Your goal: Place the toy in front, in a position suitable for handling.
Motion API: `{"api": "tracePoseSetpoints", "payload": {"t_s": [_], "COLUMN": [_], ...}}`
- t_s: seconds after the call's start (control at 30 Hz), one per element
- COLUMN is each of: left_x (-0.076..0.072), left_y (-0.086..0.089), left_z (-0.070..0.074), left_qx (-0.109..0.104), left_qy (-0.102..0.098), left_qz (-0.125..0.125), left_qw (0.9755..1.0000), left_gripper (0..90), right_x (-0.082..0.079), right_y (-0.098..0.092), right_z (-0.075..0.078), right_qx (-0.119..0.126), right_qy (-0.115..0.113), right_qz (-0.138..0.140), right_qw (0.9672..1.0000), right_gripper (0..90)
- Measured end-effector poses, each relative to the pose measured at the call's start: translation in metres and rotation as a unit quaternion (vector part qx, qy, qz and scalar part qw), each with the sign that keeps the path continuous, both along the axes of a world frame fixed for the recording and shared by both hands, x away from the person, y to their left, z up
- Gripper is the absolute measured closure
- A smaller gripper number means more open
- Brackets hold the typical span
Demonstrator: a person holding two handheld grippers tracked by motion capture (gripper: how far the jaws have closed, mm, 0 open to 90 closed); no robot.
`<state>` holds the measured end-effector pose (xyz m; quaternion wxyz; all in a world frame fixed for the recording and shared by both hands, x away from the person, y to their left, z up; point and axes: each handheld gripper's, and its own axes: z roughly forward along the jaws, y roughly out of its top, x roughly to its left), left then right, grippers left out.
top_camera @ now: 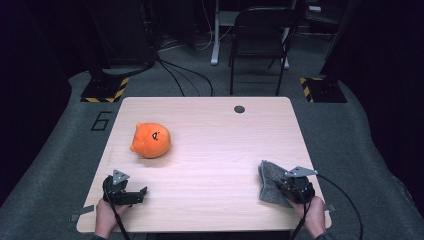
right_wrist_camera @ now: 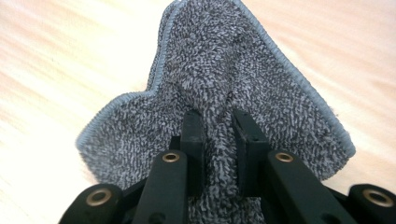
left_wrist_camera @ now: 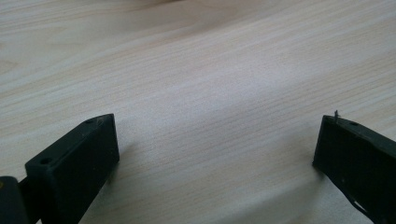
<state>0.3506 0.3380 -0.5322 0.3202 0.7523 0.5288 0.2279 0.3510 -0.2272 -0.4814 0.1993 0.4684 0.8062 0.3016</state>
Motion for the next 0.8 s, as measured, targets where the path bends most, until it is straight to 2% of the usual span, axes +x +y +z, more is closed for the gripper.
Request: {"api": "tracePoseSetpoints", "payload": {"t_s": [0.07,0.3,0.43,0.57,0.8], "left_x": [0.000,0.000,0.000,0.000,0.000], "left_y": [0.000,0.000,0.000,0.000,0.000], "left_z": [0.000,0.000,0.000,0.000,0.000], "left_qx": [0.000,0.001,0.001,0.000,0.000], "left_qy": [0.000,0.003,0.002,0.000,0.000], "left_qz": [0.000,-0.001,-0.001,0.000,0.000], "left_qw": [1.0000,1.0000,1.0000,1.0000,1.0000], "left_gripper": [0.0,0.0,0.0,0.0,0.0], "right_x": [0.000,0.006,0.013,0.023,0.042], "right_y": [-0.002,-0.012,-0.016,-0.018,-0.022], "right_z": [0.005,0.025,0.034,0.035,0.033], "right_qx": [0.003,0.016,0.020,0.014,0.008], "right_qy": [-0.004,-0.039,-0.049,-0.059,-0.055], "right_qz": [-0.002,-0.018,-0.026,-0.030,-0.044], "right_qw": [1.0000,0.9990,0.9983,0.9977,0.9975], "right_gripper": [76.6,76.6,76.6,76.5,76.5]}}
